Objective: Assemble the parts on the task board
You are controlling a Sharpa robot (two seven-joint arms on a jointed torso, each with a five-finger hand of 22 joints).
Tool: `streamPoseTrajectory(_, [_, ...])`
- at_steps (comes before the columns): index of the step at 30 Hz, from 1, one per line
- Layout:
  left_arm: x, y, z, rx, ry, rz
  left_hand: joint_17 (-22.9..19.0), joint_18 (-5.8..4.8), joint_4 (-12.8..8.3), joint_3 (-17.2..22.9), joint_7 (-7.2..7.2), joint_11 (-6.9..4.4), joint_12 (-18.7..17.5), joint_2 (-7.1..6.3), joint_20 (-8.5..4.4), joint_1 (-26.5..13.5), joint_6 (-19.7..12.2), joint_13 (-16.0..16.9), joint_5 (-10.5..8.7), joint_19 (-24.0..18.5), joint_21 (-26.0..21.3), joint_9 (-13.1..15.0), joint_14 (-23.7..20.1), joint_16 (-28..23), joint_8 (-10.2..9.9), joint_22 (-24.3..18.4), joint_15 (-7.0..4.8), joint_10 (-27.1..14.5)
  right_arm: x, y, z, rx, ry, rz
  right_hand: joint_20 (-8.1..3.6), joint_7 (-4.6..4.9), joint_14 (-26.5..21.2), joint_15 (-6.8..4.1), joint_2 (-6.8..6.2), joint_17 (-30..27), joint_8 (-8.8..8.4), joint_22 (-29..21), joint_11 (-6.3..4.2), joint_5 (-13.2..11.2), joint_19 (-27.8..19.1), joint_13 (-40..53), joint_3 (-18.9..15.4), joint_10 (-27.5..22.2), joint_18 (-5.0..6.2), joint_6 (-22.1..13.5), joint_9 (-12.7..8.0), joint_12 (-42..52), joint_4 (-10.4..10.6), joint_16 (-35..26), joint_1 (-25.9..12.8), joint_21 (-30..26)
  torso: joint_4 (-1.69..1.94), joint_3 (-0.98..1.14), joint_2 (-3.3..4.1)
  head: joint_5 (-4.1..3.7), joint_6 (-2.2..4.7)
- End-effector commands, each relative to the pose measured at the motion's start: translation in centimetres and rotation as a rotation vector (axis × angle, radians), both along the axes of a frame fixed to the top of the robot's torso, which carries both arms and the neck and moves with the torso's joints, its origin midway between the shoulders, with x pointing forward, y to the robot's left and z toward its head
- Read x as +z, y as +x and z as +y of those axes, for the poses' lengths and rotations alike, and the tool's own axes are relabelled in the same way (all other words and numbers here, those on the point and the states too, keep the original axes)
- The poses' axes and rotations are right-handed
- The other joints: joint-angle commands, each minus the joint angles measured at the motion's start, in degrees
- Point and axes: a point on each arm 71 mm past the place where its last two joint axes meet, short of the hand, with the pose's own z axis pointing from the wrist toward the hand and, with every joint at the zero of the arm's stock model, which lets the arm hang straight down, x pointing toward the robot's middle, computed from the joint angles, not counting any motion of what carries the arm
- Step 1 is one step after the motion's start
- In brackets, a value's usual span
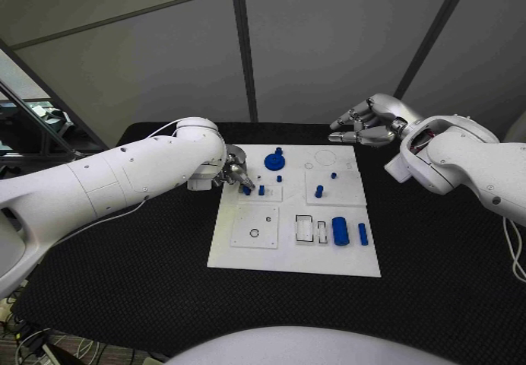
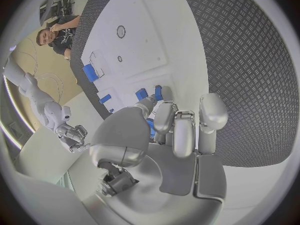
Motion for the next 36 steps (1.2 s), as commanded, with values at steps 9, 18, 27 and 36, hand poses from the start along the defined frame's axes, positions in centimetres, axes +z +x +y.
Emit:
streamPoseTrajectory(9, [-1.08,-0.43,0.27,0.005,0.036,0.043,11.8,-1.07,5.9,-3.9,0.21,0.09,-0.2,-2.12,-0.08,-1.7,1.1,7.6,-5.79,-0.1,-0.5,-0.3,4.9,0.0,-0.6,0.2,0.08,-0.5,0.15,-0.03,0.12,0.012,0.002,-0.005,-0.14,0.16,1.1,-0.18,0.2,-0.1,-0.26,3.6,0.04,0.4,-0.2,-0.1,-0.2,-0.2,0.56,-0.3,0.1,-0.2,0.3,-0.3,-0.5,-0.3,0.0,0.0,-0.01,0.05,0.09])
streamPoseTrajectory(18, [-1.01,-0.38,0.35,0.017,0.031,0.03,12.0,-1.11,11.2,-7.7,-0.05,-0.08,0.0,-3.29,-0.15,-1.8,2.1,7.6,-10.29,0.3,-0.4,0.1,5.0,0.2,-0.1,0.6,-0.05,-0.4,0.15,-0.01,0.14,0.012,0.002,-0.006,-0.14,0.16,1.1,-0.18,0.2,-0.1,-0.26,3.6,0.04,0.4,-0.2,-0.1,-0.2,-0.2,0.56,-0.3,0.1,-0.2,0.3,-0.3,-0.5,-0.3,-0.01,0.0,-0.01,0.11,0.13])
streamPoseTrajectory(27, [-0.94,-0.35,0.23,0.021,0.024,0.019,12.1,-1.17,12.5,-8.5,-0.23,-0.22,0.1,-3.28,-0.24,-1.2,2.5,7.6,-10.32,0.5,-0.2,0.6,5.0,0.4,0.4,0.9,-0.15,-0.3,0.13,0.02,0.18,0.014,0.002,-0.005,-0.14,0.16,1.1,-0.18,0.2,-0.1,-0.26,3.6,0.04,0.4,-0.2,-0.1,-0.2,-0.2,0.56,-0.3,0.1,-0.2,0.3,-0.3,-0.5,-0.3,-0.04,0.01,-0.04,0.11,0.12])
streamPoseTrajectory(36, [-0.43,-0.21,1.0,0.052,-0.001,-0.025,11.2,-0.9,13.0,-9.1,-0.06,-0.14,-1.1,-3.32,-0.3,0.1,1.6,7.2,-10.24,-0.2,-1.4,0.7,4.7,-0.5,0.0,-0.1,-0.19,-0.8,0.12,0.06,0.14,0.013,0.002,-0.006,-0.14,0.16,1.1,-0.18,0.2,-0.1,-0.26,3.6,0.04,0.4,-0.2,-0.1,-0.2,-0.2,0.56,-0.3,0.1,-0.2,0.3,-0.3,-0.5,-0.3,0.04,0.01,-0.03,0.04,0.4])
